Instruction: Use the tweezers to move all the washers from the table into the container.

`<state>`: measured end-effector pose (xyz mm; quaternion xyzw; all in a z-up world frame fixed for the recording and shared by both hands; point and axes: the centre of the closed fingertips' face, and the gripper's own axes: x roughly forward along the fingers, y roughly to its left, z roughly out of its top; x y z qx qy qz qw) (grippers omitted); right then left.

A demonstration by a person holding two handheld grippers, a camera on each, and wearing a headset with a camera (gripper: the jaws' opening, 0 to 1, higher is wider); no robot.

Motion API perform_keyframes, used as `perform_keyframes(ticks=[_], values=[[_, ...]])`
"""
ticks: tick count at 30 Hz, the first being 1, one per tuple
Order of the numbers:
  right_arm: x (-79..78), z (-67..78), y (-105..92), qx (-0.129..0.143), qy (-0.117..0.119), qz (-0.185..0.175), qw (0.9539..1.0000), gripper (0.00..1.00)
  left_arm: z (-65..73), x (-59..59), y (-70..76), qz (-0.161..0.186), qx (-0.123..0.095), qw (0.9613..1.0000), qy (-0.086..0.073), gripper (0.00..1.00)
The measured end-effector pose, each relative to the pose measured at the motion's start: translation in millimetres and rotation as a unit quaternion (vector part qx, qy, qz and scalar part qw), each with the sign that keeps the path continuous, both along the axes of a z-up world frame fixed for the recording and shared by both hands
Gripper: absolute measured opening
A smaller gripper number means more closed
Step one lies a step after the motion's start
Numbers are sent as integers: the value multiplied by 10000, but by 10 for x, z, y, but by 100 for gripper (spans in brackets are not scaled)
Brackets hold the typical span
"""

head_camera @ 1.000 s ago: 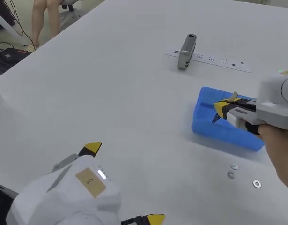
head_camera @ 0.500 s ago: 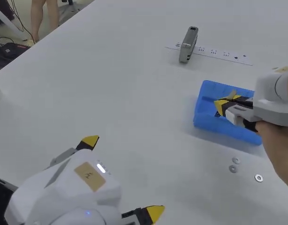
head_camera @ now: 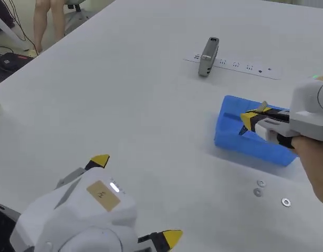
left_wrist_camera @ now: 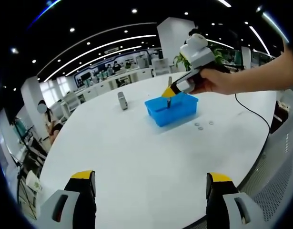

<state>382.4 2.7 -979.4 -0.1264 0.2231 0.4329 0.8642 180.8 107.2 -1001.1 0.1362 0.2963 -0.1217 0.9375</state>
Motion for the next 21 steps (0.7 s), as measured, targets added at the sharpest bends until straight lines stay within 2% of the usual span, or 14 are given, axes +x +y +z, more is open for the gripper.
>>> perform_keyframes(ticks=[5, 11, 16, 21], values=[[-109, 253, -64, 173, -165, 42, 9997, 2, 6, -7, -8, -13, -12, 10000, 5, 99], [-257, 420, -170, 222, -289, 67, 9993, 2, 5, -13, -10, -22, -13, 10000, 11, 99], [-355, 447, -252, 247, -268, 41, 9993, 2, 1, -17, -6, -10, -13, 10000, 24, 99], [-459, 357, -346, 194, -155, -36, 9997, 2, 0, -21, -9, -18, -8, 10000, 32, 98]])
